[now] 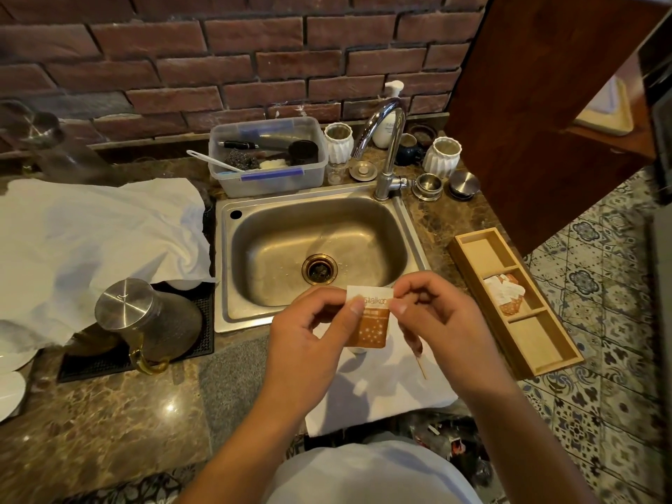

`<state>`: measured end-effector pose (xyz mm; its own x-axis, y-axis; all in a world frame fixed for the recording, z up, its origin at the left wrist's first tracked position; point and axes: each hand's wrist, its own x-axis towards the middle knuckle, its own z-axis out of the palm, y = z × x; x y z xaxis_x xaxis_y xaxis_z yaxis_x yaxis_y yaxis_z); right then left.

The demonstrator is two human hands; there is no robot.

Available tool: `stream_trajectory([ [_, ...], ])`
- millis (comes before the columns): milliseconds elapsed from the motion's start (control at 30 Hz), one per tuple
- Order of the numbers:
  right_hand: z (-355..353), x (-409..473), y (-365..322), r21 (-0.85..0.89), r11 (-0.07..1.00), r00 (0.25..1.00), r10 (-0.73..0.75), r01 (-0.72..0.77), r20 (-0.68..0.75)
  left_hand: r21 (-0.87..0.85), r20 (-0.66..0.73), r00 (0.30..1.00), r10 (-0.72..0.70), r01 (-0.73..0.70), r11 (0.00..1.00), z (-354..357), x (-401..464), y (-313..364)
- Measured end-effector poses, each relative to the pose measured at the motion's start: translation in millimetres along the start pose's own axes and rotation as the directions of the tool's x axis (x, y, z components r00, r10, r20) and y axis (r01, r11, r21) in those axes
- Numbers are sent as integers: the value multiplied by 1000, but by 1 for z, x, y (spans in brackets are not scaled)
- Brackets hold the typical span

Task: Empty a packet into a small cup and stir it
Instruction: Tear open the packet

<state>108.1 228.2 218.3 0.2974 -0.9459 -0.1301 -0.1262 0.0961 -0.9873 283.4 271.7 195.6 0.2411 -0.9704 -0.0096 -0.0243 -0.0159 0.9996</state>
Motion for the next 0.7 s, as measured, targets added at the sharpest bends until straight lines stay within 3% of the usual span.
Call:
stream_trajectory([
  [167, -2, 2, 0, -105, 992, 997, -74, 75, 16, 124, 60, 995, 78, -85, 989, -2, 3, -1],
  [333, -6, 5, 2, 72, 997, 985, -7, -5, 173, 150, 73, 987, 141, -150, 977, -3, 5, -2],
  [500, -8, 9, 2, -190, 982, 986, 28, 4, 164, 60, 64, 996, 67, -71, 996, -4, 3, -6],
  [700, -8, 11, -5, -216, 973, 971, -33, 86, 236, 65, 146, 987, 64, -74, 995, -7, 4, -5],
])
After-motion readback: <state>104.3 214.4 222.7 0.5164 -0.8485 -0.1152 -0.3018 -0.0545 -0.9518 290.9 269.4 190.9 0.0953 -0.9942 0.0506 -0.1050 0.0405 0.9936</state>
